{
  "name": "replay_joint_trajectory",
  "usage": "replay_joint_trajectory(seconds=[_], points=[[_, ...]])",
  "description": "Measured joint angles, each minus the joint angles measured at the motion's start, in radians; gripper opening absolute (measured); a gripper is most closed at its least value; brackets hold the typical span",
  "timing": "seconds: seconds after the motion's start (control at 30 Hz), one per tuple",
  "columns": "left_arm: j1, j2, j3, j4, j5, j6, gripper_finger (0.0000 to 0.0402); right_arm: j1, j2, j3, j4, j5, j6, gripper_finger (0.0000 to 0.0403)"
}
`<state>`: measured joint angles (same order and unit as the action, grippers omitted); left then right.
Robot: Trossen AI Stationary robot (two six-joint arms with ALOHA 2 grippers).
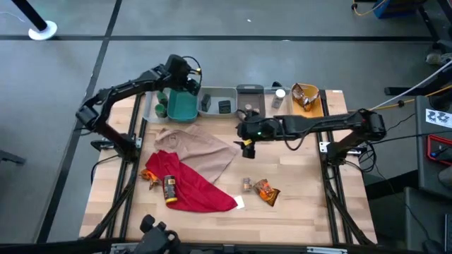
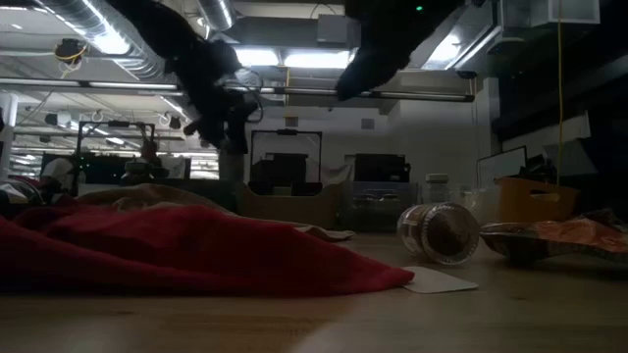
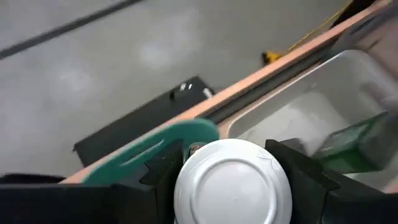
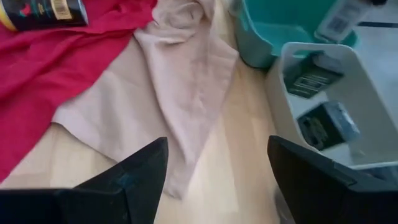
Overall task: Sort spices by type
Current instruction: Put the white seasoning bottle into the transparent bin
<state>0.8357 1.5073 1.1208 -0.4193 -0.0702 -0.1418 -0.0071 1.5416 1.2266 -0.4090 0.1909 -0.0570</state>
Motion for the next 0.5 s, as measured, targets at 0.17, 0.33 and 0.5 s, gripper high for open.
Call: replay_joint_trajectory(seconds=[0.17,0.33,0.5], points=[[-0.050,-0.082,0.024,0.016,0.114,-0.045,0.0190,0.000,-0.074,0.000,-0.081,0.047,0.030,0.0276],[-0.152,-0.126,0.023,0.004,0.223,-0.070,0.0190,0.000,-0.114,0.000,-0.119,0.069,0.057,0.0276],[-0.297,-0.127,0.018,-0.016,0.229,-0.071,0.0190,0.000,-0.114,0.000,-0.120,0.068,0.059,0.0276]])
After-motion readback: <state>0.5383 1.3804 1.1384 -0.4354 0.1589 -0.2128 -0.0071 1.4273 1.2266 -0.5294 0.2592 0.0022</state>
